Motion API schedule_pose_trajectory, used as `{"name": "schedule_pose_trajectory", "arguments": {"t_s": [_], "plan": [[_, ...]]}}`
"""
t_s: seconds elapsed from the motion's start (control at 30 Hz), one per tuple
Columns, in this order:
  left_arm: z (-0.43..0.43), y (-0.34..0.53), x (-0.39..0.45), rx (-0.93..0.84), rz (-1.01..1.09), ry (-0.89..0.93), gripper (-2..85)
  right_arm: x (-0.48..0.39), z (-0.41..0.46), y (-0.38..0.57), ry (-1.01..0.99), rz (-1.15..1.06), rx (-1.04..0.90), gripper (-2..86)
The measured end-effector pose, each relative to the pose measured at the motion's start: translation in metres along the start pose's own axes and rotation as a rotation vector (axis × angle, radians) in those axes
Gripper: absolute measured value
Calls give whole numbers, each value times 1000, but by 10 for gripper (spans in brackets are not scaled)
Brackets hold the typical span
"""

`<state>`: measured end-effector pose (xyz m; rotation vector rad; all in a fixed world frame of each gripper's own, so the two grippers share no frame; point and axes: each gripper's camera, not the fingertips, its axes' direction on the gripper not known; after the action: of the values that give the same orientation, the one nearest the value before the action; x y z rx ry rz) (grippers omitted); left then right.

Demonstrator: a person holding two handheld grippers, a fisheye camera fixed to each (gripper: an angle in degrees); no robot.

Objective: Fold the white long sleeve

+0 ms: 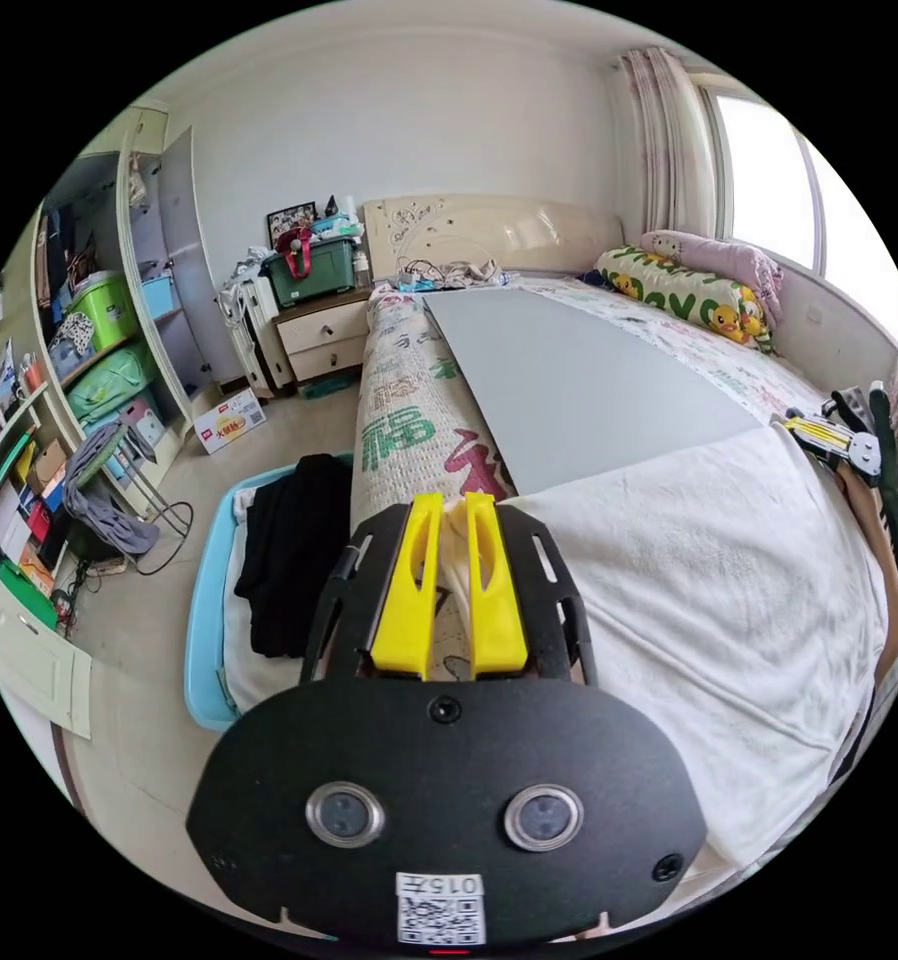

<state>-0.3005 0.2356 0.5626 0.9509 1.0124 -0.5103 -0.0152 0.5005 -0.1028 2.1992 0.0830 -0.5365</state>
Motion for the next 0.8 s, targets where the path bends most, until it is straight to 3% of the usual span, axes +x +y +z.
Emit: {"name": "schedule_pose_trajectory", "arguments": {"t_s": [0.2,0.8], "plan": [[25,6,29,-55,-6,32,49,23,4,-11,-117,62,-1,24],[55,29,69,-80,-50,127,49,28,5,-27,-80,42,3,28]]}}
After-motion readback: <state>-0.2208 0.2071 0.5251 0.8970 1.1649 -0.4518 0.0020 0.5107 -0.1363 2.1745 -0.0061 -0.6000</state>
